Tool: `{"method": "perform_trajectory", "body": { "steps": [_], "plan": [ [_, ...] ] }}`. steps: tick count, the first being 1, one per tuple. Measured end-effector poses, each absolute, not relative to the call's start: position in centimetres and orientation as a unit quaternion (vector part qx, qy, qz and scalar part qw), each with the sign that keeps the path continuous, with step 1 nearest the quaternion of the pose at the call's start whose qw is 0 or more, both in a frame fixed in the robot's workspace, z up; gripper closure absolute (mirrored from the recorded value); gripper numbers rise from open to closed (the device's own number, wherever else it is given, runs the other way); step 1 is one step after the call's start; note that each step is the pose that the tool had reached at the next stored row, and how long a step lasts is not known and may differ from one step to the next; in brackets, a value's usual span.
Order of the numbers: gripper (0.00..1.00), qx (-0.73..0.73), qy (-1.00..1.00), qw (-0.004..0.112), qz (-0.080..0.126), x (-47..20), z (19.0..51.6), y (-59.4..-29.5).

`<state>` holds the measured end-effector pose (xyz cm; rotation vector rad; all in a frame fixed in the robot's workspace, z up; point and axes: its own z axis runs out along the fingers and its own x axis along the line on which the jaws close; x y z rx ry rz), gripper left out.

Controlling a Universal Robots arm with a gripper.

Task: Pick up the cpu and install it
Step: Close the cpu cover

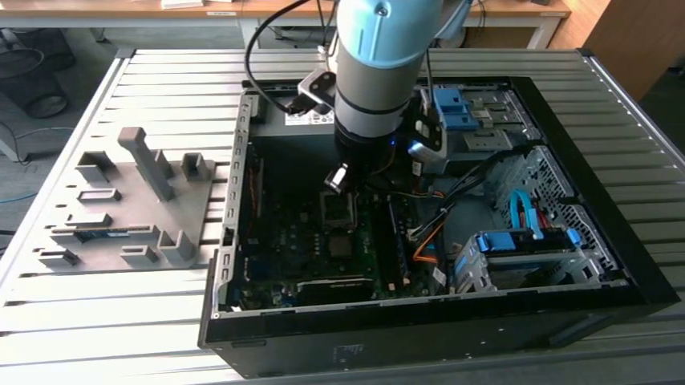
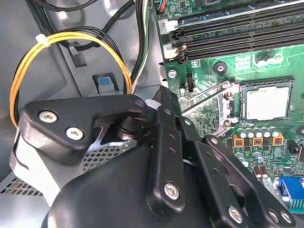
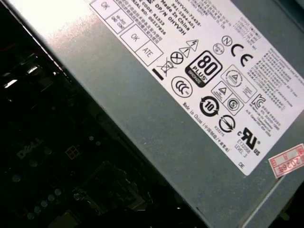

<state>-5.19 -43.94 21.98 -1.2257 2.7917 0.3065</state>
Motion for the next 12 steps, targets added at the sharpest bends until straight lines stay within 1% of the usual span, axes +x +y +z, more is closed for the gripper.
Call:
{"method": "perform_trajectory", "body": {
  "steps": [12],
  "plan": [
    [0.90, -0.402, 0.909, 0.040, 0.099, -5.38, 22.75, -43.96]
  ]
}}
